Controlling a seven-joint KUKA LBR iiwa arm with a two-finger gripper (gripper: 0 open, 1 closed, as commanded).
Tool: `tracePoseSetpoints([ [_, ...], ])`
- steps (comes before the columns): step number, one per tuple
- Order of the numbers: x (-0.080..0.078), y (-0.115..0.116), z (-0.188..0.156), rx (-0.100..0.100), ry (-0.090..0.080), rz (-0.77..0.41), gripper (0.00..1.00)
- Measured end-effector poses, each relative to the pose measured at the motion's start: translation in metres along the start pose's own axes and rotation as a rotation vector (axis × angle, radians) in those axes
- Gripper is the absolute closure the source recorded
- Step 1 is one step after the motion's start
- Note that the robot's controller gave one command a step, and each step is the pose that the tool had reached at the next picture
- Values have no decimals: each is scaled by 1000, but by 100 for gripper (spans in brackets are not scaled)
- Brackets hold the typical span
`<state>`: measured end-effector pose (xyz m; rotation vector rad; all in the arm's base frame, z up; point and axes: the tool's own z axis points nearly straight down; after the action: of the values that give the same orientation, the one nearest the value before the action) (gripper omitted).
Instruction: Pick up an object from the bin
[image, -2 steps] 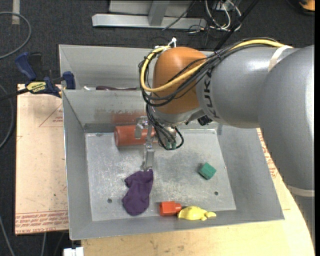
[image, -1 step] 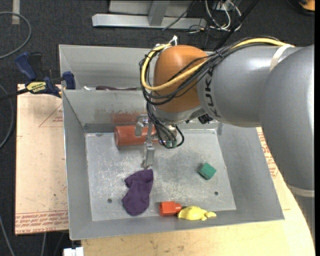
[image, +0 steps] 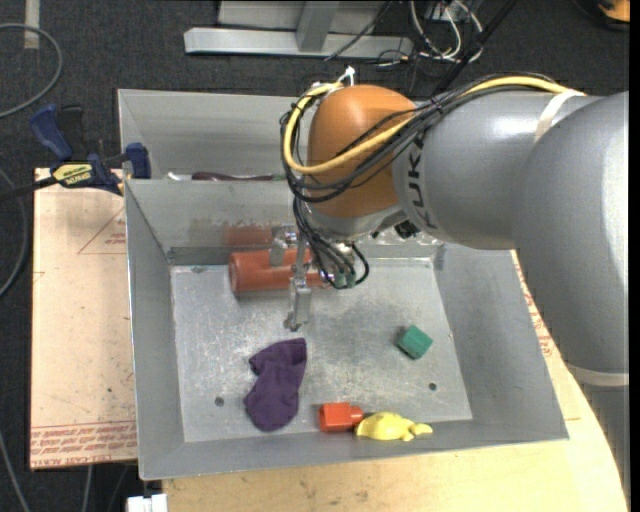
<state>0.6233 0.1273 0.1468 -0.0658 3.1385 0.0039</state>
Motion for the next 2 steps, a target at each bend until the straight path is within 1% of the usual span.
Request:
tracePoseSetpoints([
  [1, -15, -15, 47, -4, -15, 46, 0],
  [2, 24, -11, 56, -5, -28, 51, 0],
])
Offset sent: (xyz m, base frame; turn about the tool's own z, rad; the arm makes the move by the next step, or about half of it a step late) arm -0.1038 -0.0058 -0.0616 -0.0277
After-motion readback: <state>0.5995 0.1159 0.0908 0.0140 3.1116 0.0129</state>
